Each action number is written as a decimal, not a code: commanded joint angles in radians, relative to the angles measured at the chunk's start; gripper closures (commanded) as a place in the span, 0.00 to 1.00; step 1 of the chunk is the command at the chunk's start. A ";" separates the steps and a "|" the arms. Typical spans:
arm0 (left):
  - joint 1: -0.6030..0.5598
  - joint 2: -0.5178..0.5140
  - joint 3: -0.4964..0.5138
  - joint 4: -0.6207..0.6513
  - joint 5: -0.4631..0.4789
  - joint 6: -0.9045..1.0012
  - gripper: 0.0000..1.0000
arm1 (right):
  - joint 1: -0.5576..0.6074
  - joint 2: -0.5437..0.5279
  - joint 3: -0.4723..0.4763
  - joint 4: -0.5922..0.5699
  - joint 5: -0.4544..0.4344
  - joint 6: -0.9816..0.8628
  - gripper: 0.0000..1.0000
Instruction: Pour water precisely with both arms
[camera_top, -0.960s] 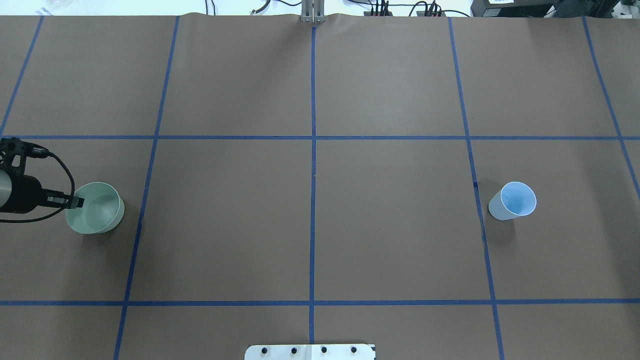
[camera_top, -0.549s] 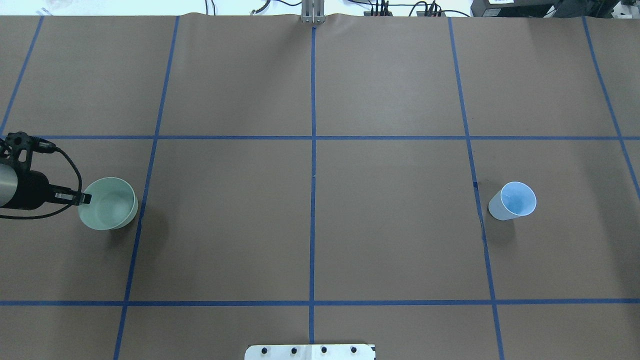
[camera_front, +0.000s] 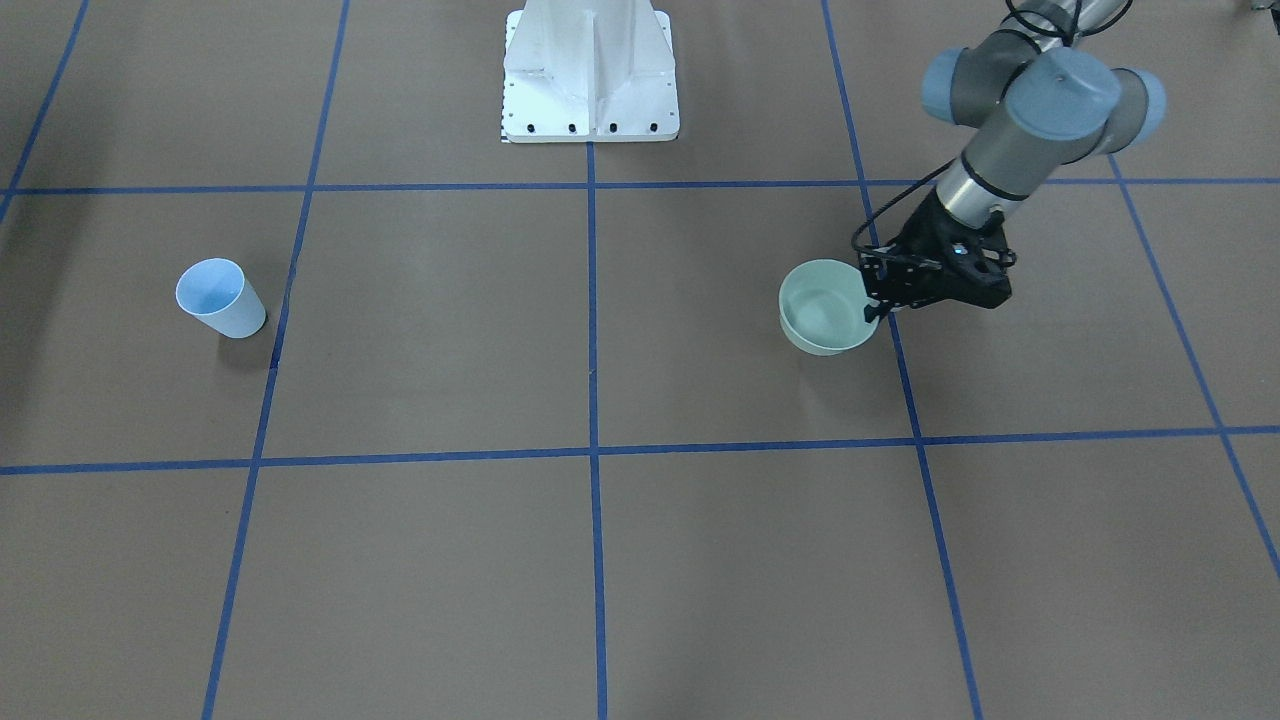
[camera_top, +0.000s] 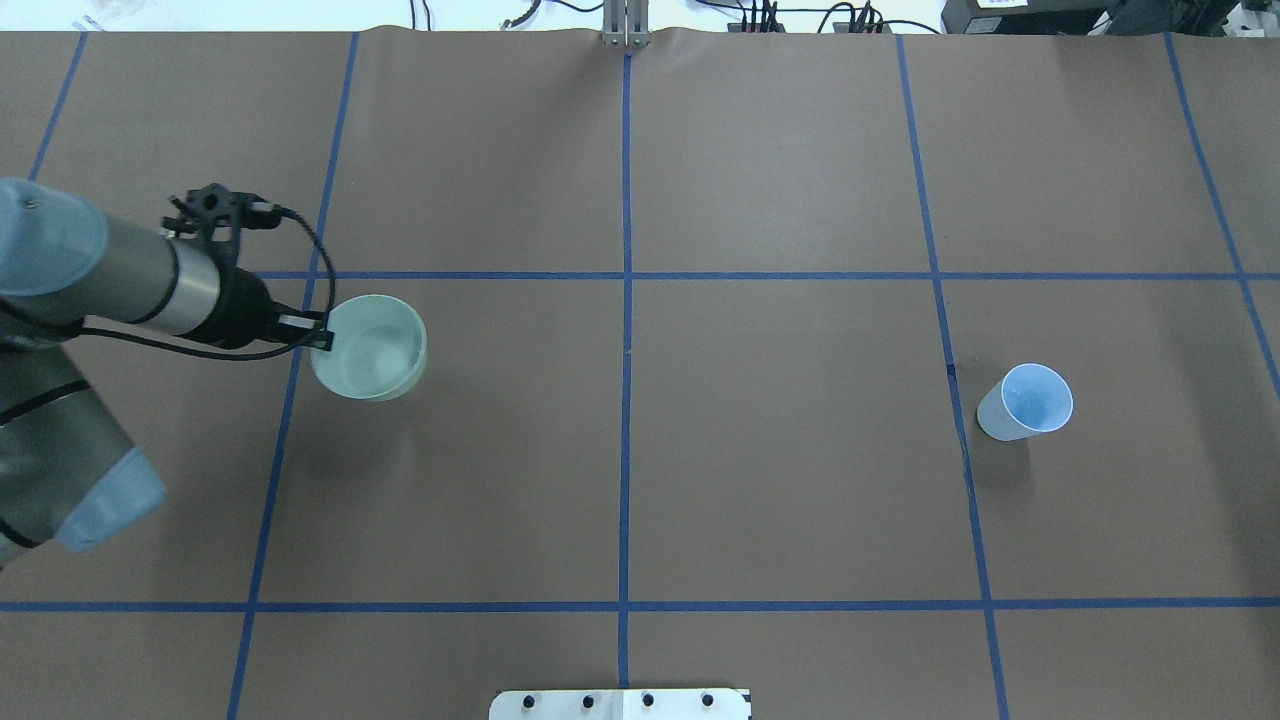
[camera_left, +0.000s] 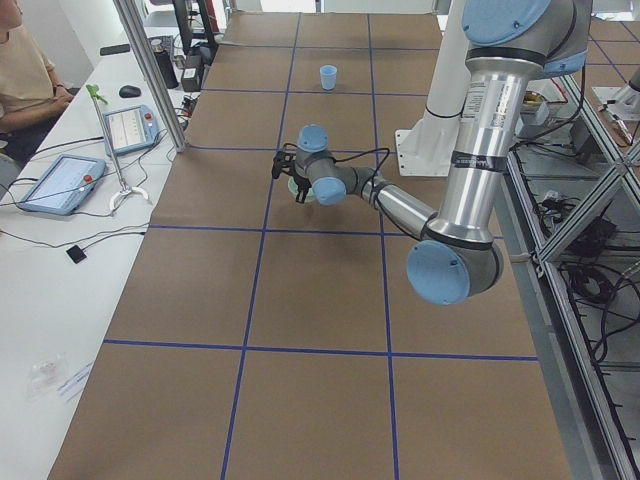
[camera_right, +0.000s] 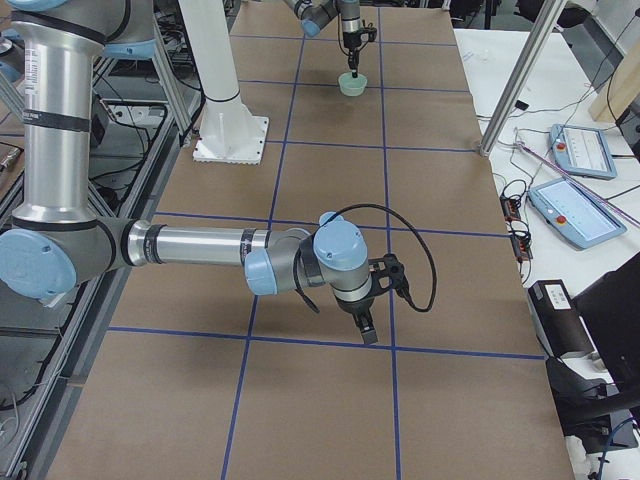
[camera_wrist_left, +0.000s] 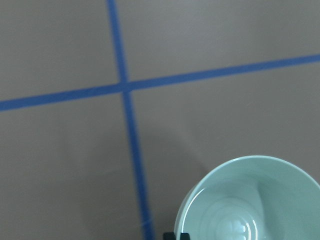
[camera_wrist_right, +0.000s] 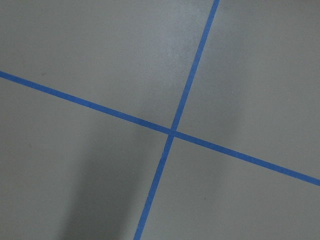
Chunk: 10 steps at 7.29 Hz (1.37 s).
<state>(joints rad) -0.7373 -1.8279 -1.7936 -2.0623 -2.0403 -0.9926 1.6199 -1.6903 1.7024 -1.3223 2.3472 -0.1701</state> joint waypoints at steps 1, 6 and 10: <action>0.131 -0.269 0.096 0.138 0.101 -0.128 1.00 | 0.000 0.000 -0.001 0.000 0.001 0.001 0.00; 0.202 -0.530 0.379 0.133 0.166 -0.186 0.71 | 0.000 0.001 -0.009 0.000 0.006 0.001 0.00; 0.152 -0.521 0.329 0.160 0.164 -0.175 0.00 | 0.000 0.003 -0.001 0.000 0.010 0.042 0.00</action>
<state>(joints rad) -0.5516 -2.3517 -1.4338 -1.9216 -1.8699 -1.1764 1.6199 -1.6885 1.6959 -1.3234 2.3552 -0.1559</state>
